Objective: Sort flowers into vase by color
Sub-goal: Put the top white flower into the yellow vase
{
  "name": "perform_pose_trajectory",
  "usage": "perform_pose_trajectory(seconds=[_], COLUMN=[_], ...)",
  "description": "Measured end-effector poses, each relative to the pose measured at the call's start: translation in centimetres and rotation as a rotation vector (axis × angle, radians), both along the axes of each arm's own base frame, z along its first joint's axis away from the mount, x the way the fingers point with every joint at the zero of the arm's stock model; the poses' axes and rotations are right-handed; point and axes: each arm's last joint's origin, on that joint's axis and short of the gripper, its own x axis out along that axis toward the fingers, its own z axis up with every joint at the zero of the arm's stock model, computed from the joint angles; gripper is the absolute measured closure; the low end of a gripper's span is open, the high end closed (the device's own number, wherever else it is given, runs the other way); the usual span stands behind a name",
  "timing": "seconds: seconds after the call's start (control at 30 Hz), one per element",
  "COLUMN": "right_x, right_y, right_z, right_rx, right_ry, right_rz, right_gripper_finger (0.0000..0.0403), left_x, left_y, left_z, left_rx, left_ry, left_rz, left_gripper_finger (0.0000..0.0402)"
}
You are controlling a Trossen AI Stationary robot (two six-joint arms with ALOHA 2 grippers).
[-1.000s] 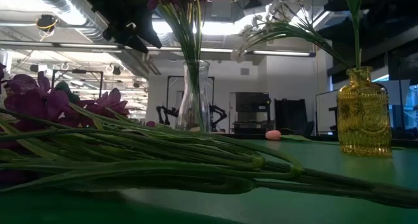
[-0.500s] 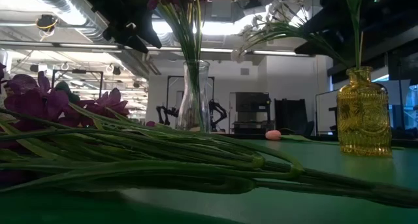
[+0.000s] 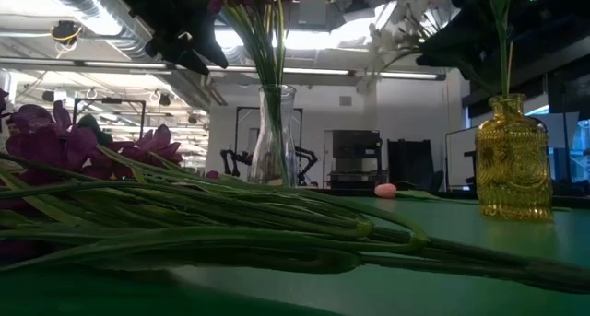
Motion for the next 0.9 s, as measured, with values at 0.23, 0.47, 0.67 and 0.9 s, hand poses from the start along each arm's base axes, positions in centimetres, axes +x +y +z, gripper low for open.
perform_pose_trajectory(seconds=[0.23, 0.47, 0.67, 0.9], right_x=[-1.0, -3.1, -3.4, -3.7], right_y=[0.0, 0.2, 1.0, 2.3], right_z=[0.9, 2.0, 1.6, 1.2], right_rx=[-0.003, -0.023, -0.031, -0.093], right_ry=[-0.063, -0.131, -0.091, -0.064], right_rz=[0.021, 0.024, 0.015, -0.061], right_gripper_finger=[0.0384, 0.0385, 0.0391, 0.0396], left_x=[0.0, -0.1, -0.1, -0.2], left_y=[0.0, 0.0, 0.0, 0.0], left_z=[0.0, -0.1, -0.1, -0.2], left_rx=[0.0, -0.001, -0.008, -0.014], left_ry=[0.002, 0.011, 0.012, 0.017], left_rz=[0.0, 0.0, 0.005, 0.009], left_gripper_finger=[0.0109, 0.0109, 0.0109, 0.0109])
